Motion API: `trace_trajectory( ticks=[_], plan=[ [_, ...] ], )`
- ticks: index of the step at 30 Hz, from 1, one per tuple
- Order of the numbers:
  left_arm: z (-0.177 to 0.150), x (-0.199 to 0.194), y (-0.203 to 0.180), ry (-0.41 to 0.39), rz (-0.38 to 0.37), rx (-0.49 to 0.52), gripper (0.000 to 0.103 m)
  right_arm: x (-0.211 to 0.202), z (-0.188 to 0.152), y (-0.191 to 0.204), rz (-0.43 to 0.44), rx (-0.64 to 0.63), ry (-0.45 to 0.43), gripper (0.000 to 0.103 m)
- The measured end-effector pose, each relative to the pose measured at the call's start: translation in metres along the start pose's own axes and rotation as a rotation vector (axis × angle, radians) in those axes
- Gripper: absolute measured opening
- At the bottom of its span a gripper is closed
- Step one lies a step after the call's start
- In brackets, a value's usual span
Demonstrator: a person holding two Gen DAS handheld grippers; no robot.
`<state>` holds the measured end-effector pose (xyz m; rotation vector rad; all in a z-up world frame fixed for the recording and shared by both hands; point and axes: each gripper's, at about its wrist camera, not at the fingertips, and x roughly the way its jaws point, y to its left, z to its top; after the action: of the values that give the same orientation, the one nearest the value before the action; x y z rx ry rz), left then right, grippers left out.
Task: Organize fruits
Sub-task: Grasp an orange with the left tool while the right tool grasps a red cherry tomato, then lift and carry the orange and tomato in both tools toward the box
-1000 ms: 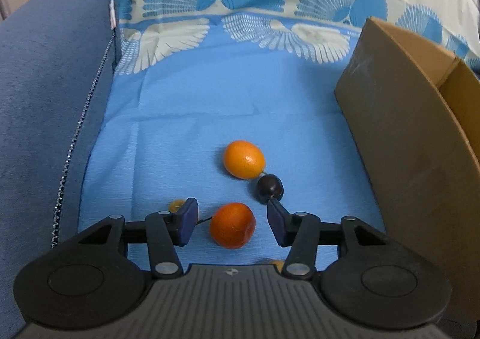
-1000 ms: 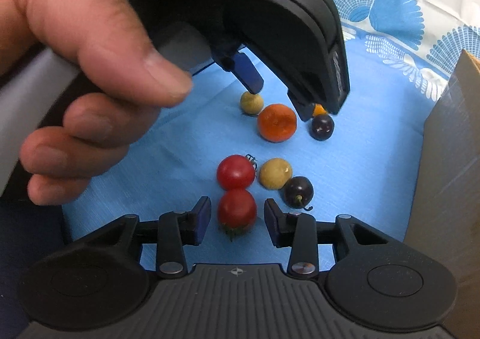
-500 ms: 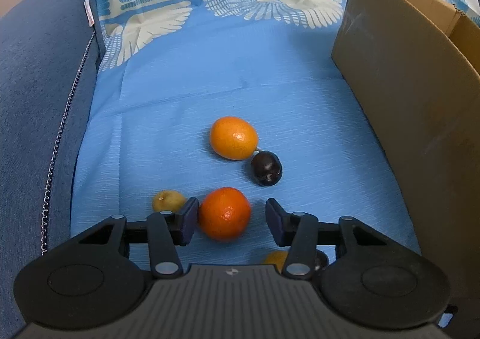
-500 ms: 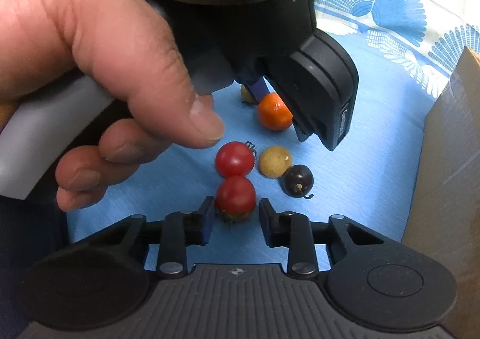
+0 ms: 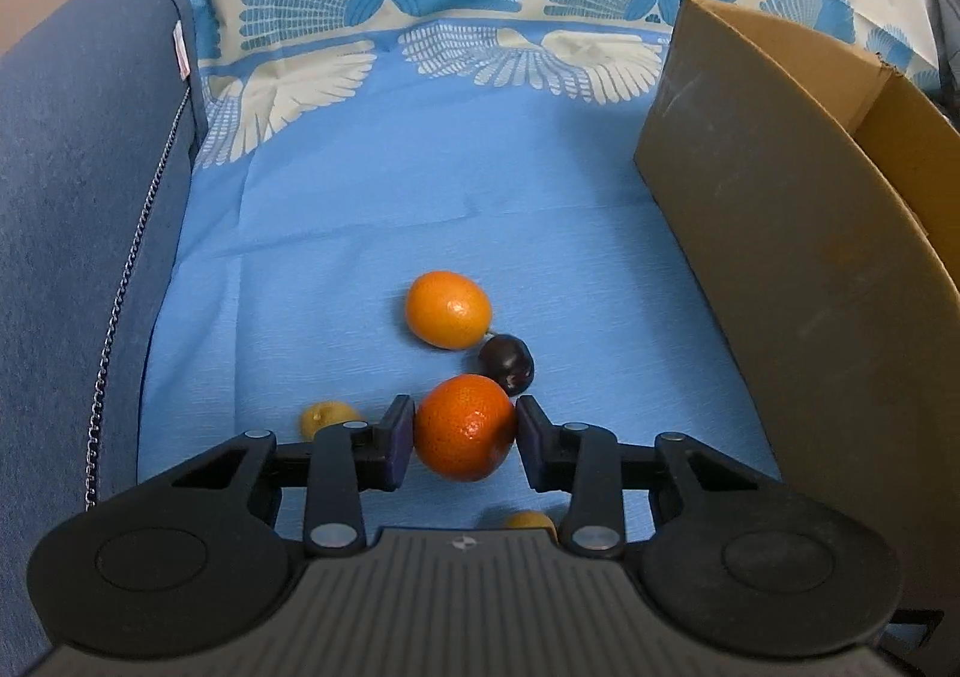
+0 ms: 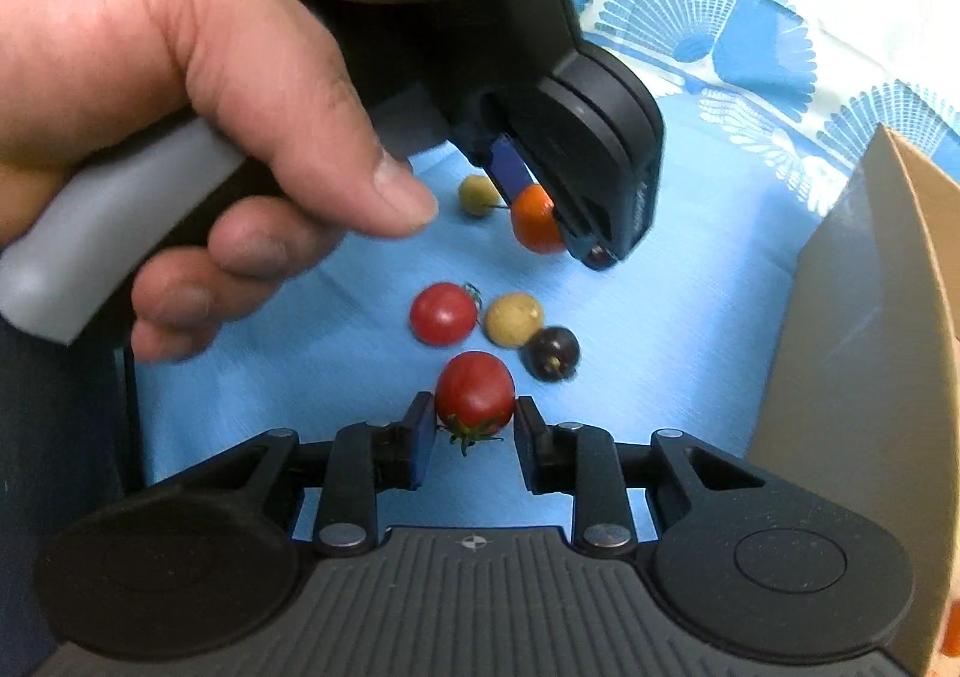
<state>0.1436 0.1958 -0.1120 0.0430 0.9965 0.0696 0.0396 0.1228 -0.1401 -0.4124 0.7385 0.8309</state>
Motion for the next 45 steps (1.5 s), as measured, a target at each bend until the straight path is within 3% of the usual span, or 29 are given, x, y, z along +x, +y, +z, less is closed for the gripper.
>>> trace_trajectory(
  ticks=[7,13,28,32,38,42,45],
  plan=[
    [-0.007,0.008,-0.005,0.055,0.021,0.034,0.041,0.01,-0.008,-0.008,-0.021,0.029,0.086,0.03],
    [-0.007,0.015,-0.005,0.085,0.027,0.04,0.041,0.014,-0.008,-0.008,-0.021,0.037,0.093,0.031],
    [-0.003,0.016,-0.004,0.075,0.027,0.02,0.041,0.016,-0.009,-0.012,-0.012,0.034,0.084,0.03],
    [0.0,0.004,-0.004,0.023,0.03,0.014,0.041,0.009,-0.01,-0.01,-0.017,0.033,0.052,0.03],
    [0.004,-0.036,-0.002,-0.146,0.038,-0.018,0.041,-0.016,-0.01,-0.009,-0.038,0.032,-0.054,0.029],
    [0.0,-0.071,0.009,-0.286,0.028,-0.1,0.041,-0.035,-0.012,-0.012,-0.07,0.058,-0.108,0.029],
    [-0.004,-0.091,0.02,-0.339,0.005,-0.185,0.041,-0.049,-0.013,-0.013,-0.086,0.073,-0.142,0.029]
  ],
)
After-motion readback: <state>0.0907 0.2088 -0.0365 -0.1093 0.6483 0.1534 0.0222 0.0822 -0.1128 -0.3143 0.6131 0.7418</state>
